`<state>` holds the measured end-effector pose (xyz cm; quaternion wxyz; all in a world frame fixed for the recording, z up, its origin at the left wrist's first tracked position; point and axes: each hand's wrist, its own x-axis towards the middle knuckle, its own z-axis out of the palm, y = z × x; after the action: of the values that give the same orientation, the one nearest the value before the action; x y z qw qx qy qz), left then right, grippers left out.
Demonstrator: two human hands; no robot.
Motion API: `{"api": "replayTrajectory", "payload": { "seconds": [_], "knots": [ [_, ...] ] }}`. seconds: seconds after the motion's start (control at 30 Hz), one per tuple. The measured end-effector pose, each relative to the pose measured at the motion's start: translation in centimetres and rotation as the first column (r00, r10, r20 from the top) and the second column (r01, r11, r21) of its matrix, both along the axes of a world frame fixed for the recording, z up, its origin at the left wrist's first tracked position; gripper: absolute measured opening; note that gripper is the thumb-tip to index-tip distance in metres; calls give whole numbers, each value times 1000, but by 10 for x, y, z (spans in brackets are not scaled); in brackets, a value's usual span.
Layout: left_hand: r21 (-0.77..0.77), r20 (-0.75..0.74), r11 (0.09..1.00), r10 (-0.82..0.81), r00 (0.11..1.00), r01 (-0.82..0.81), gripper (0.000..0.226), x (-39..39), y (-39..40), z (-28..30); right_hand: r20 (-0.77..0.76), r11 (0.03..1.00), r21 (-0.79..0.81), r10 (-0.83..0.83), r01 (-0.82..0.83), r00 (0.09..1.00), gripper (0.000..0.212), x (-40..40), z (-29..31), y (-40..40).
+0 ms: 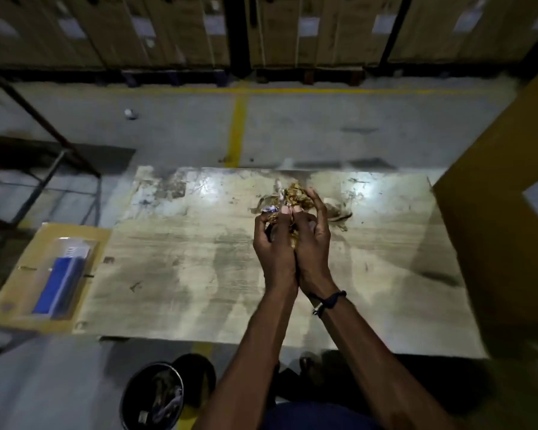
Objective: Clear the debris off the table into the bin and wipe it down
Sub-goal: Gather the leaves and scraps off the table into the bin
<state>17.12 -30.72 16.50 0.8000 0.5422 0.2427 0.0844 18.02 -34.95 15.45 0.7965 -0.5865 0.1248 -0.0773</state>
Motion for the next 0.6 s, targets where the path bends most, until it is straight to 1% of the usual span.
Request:
{"api": "replayTrajectory", "payload": {
  "seconds": [0.07,0.17,0.2,0.23,0.27,0.3,0.33,0.37,0.4,0.43,0.47,0.5,0.53,0.6],
  "knots": [
    [19,13,998,67,998,-67,30,-8,0,9,-19,999,10,52,-52,998,39,-6,9,0],
    [45,17,989,141,990,-142,31,-20,1,16,-5,992,32,118,-118,993,35,-18,28,0],
    [34,35,984,174,984,-175,32,-26,2,24,-39,993,34,118,-117,992,34,-18,26,4],
    [22,67,977,209,976,-210,34,-33,2,38,-66,988,25,157,-155,985,33,-18,14,11],
    [32,88,975,216,972,-219,38,-40,2,48,-75,971,13,240,-240,968,37,-12,-15,16],
    [51,73,983,173,982,-177,45,-47,2,56,-97,936,-10,350,-352,932,50,-12,-36,22],
    [72,77,988,133,988,-139,49,-56,5,60,-98,877,-16,477,-481,873,59,-16,-42,28],
    [76,83,986,142,986,-148,49,-63,10,62,-88,849,-19,524,-527,847,53,-22,-40,33],
    [80,97,975,201,975,-209,45,-63,16,53,-103,877,21,479,-480,872,39,-27,-28,34],
    [76,120,940,323,939,-333,39,-73,32,44,-98,885,57,466,-463,879,28,-46,-1,46],
    [86,108,901,416,903,-425,35,-84,46,39,-75,893,61,450,-447,890,25,-63,26,54],
    [73,100,892,439,893,-447,34,-84,51,29,-29,887,87,457,-453,889,24,-68,33,51],
    [63,84,887,452,888,-458,34,-89,57,32,-19,877,91,475,-472,880,24,-71,32,57],
    [48,103,848,521,847,-527,31,-108,77,31,-5,830,41,557,-556,831,24,-89,35,80]
  ]
}}
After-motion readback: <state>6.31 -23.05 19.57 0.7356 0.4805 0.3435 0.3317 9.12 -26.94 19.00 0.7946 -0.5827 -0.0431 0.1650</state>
